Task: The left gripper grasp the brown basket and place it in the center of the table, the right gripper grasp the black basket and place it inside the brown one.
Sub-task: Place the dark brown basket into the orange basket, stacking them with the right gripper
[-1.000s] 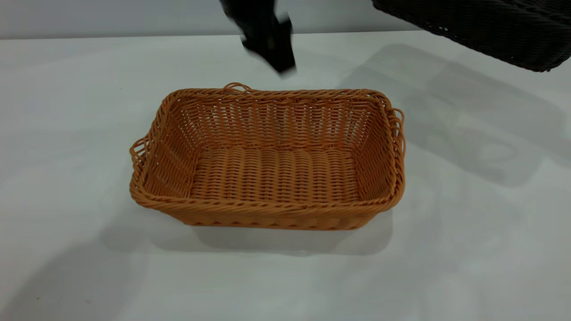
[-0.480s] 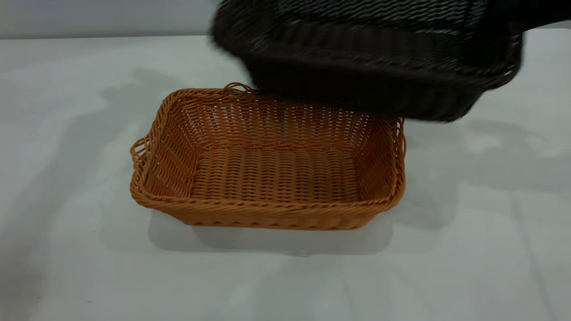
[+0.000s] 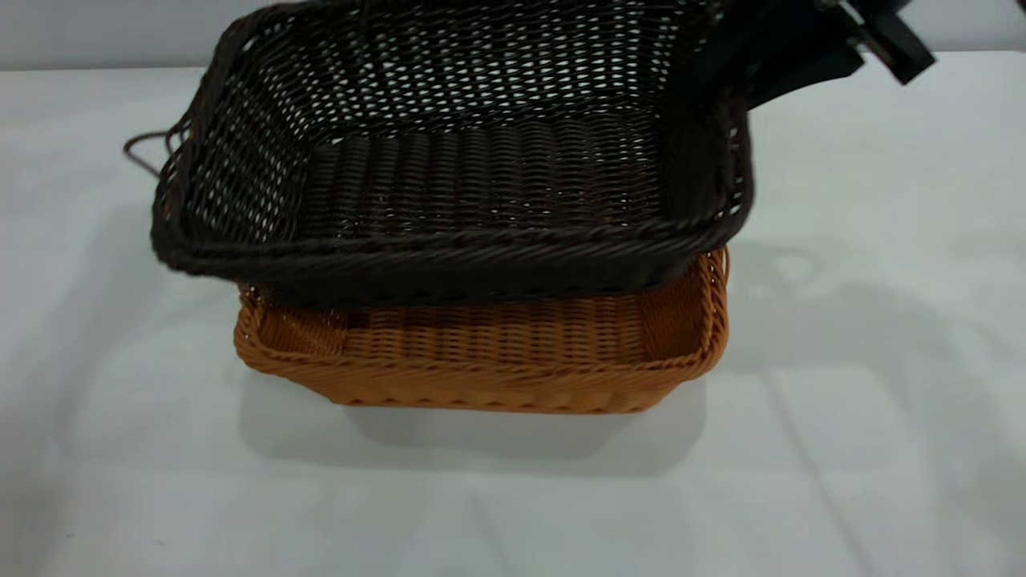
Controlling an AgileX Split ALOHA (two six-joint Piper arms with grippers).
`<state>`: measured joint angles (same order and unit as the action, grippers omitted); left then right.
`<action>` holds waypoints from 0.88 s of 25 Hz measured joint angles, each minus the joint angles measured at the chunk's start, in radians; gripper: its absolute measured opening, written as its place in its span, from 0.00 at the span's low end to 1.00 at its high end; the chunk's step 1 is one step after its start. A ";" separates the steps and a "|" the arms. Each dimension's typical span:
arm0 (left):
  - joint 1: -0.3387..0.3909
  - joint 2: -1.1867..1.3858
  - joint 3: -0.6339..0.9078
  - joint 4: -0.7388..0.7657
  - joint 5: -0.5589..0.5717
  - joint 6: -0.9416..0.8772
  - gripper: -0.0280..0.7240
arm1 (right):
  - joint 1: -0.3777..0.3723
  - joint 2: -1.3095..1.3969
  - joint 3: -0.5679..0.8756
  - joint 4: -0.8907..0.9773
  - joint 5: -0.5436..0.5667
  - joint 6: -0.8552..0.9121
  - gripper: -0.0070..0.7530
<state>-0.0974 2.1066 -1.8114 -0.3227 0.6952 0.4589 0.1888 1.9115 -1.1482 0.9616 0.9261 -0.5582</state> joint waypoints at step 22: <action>0.000 0.000 0.000 -0.037 -0.015 0.044 0.75 | 0.011 0.014 0.100 0.074 -0.113 -0.033 0.13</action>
<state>-0.0974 2.1066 -1.8114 -0.3599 0.6805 0.5027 0.1999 1.9256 -1.0481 1.0361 0.8133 -0.5907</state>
